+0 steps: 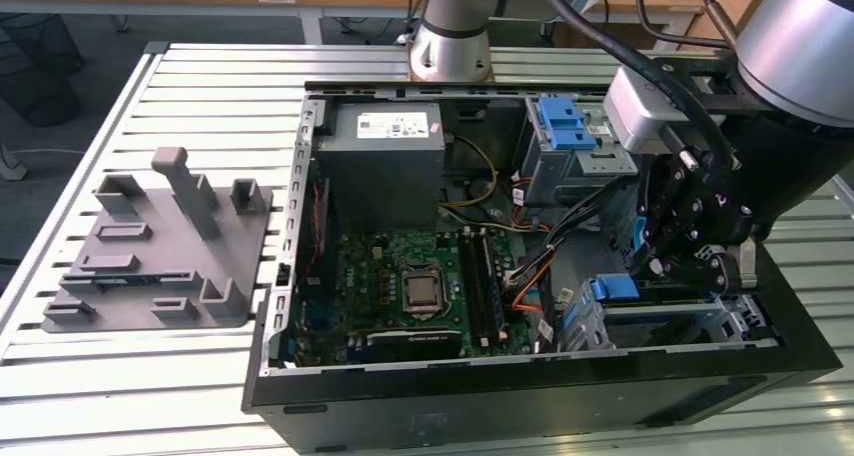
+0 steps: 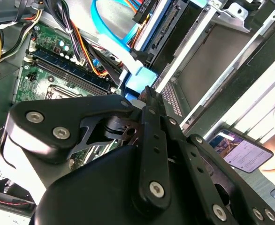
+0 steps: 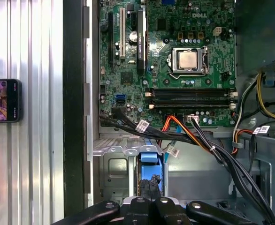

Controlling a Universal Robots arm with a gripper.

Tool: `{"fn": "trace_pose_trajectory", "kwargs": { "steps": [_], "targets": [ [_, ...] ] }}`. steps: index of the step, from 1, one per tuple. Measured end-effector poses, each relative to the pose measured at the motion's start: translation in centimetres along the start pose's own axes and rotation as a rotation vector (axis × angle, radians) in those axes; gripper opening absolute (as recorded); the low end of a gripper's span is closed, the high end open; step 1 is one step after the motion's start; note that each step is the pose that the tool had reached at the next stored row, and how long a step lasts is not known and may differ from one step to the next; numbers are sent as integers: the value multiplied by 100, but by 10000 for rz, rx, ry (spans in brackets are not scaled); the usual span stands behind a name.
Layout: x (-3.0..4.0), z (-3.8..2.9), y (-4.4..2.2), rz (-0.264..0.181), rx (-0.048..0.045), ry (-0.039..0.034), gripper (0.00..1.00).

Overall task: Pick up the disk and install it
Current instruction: 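Insert the first disk wire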

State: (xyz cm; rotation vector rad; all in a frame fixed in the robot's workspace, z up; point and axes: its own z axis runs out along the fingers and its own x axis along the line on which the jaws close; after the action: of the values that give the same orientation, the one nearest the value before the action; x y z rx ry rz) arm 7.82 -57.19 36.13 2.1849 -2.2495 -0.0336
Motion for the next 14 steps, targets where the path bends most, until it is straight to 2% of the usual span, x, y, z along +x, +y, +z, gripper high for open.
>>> {"fn": "trace_pose_trajectory", "kwargs": {
  "steps": [10,12,14],
  "targets": [
    [0,0,-2,0,0,1,11],
    [-1,-1,-15,0,-1,3,11],
    [-2,-1,-60,0,0,2,11]
  ]
}}
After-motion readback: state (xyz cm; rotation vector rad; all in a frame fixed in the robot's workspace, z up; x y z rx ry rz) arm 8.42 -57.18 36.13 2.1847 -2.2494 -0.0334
